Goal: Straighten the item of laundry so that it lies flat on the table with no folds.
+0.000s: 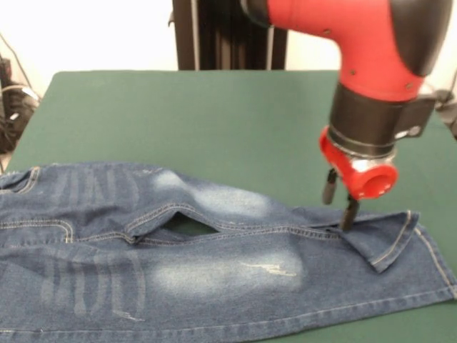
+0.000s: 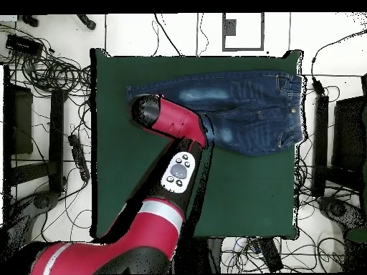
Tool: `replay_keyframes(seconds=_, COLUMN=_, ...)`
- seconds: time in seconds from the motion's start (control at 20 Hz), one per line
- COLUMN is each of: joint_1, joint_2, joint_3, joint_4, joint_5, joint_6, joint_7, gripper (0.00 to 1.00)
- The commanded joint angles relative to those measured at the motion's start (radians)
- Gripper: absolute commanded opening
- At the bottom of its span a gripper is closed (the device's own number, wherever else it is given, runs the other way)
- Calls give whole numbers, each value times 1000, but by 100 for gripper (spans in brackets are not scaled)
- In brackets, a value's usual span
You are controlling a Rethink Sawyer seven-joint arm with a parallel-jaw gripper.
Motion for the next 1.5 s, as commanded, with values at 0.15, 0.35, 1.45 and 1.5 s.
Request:
replay_keyframes(seconds=0.15, joint_1=76, joint_2=-11, joint_3=39, joint_4=37, joint_5=18, joint_6=65, joint_7=250, gripper=100)
replay_keyframes(seconds=0.35, joint_1=93, joint_2=36, joint_3=33, joint_4=-1, joint_5=21, joint_6=42, joint_7=263, gripper=100)
replay_keyframes(seconds=1.45, joint_1=170, joint_2=302, joint_3=-47, joint_4=-220, joint_5=89, joint_6=15, joint_7=361, gripper=100)
replay_keyframes(seconds=1.5, joint_1=172, joint_2=304, joint_3=-54, joint_4=-222, joint_5=90, joint_6=21, joint_7=355, gripper=0)
